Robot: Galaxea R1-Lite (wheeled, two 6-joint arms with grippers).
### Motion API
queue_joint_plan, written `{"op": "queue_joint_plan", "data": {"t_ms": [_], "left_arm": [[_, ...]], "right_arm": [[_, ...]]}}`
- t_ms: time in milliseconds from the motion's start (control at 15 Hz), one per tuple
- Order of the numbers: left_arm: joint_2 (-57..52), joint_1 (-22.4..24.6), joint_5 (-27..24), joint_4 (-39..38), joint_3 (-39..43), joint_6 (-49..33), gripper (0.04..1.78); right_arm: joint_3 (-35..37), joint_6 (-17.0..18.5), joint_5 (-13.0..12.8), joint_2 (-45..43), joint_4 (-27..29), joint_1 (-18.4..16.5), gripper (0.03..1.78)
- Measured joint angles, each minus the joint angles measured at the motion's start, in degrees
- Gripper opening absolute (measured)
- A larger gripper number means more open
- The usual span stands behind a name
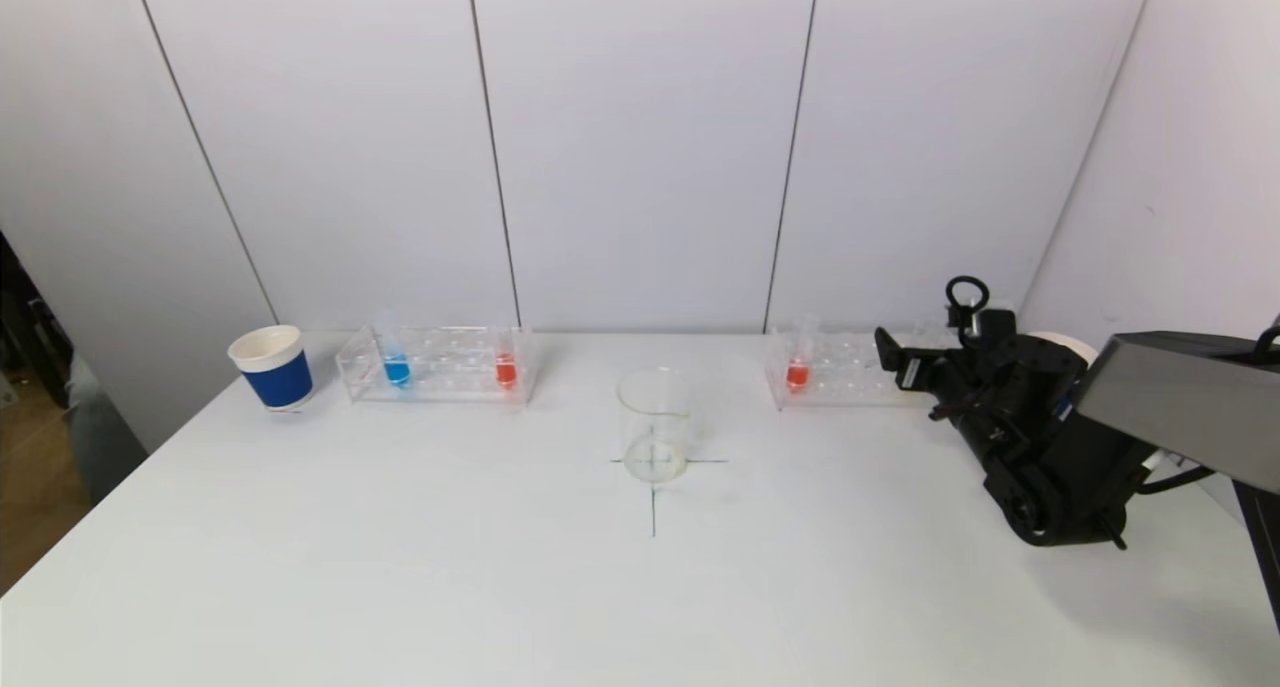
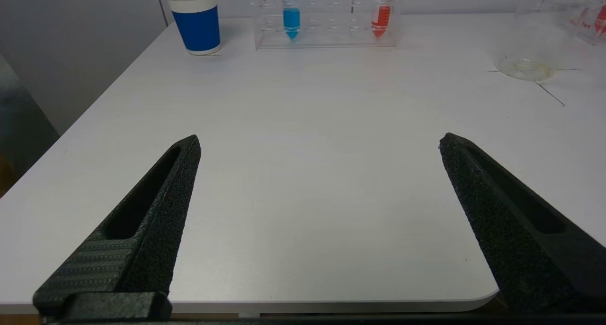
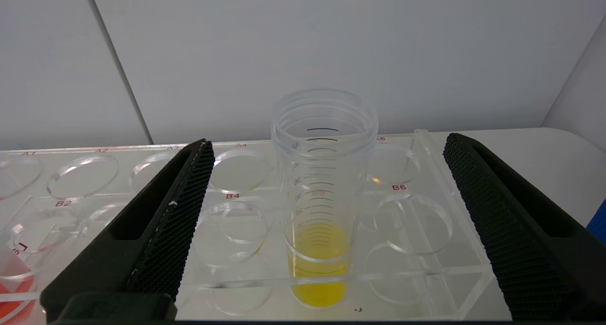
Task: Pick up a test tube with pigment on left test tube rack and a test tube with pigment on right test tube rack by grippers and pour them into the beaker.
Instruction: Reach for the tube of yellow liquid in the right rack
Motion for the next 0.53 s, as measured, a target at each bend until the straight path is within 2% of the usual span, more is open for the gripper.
{"op": "queue_joint_plan", "data": {"t_ms": [400, 533], "left_arm": [[0.00, 0.00, 0.00, 0.00, 0.00, 0.02, 1.76], [0.00, 0.00, 0.00, 0.00, 0.00, 0.00, 1.76]], "right_arm": [[-0.35, -0.13, -0.02, 0.41, -0.02, 0.11, 1.75], [-0.52, -0.39, -0.02, 0.63, -0.02, 0.09, 1.63]]}}
